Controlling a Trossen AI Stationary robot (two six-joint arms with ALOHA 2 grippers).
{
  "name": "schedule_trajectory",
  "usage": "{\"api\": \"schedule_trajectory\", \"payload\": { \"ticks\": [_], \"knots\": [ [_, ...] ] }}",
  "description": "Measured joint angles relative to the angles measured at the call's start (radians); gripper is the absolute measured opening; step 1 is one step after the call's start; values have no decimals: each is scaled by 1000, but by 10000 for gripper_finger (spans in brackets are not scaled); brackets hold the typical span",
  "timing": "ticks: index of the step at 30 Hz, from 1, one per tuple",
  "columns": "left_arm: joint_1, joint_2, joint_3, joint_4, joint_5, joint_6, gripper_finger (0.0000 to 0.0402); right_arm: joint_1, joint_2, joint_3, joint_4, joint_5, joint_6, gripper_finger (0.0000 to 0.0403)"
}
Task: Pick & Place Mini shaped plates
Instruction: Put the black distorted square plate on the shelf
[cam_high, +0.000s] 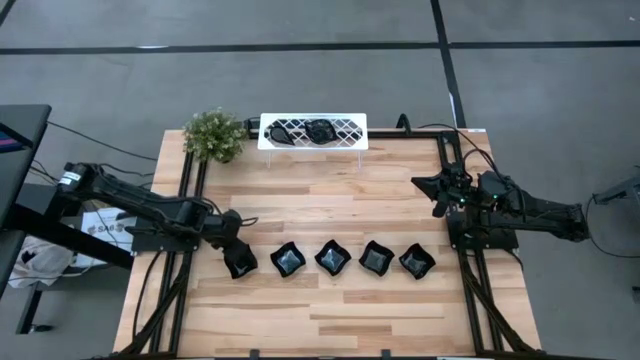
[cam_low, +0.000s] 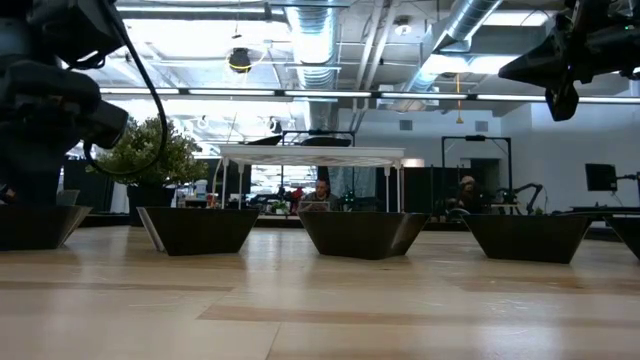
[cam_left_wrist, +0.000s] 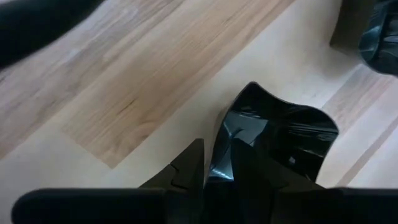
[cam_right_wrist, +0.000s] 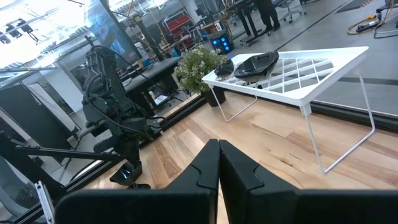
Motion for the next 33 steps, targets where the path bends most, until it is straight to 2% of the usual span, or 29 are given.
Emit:
{"api": "schedule_trajectory", "payload": {
  "ticks": [9,16,22,28,33],
  "knots": [
    [0,41,0,3,1,17,76,0,0,0,0,0,0,1],
    [0,66,1,12,36,17,11,0,0,0,0,0,0,1],
    [0,63,1,16,88,15,7,0,0,0,4,0,0,1],
    [0,-1,7,9,210,14,6,0,0,0,71,-1,59,1],
    [1,-102,89,12,194,13,7,1,0,0,141,-51,129,1]
  ]
}}
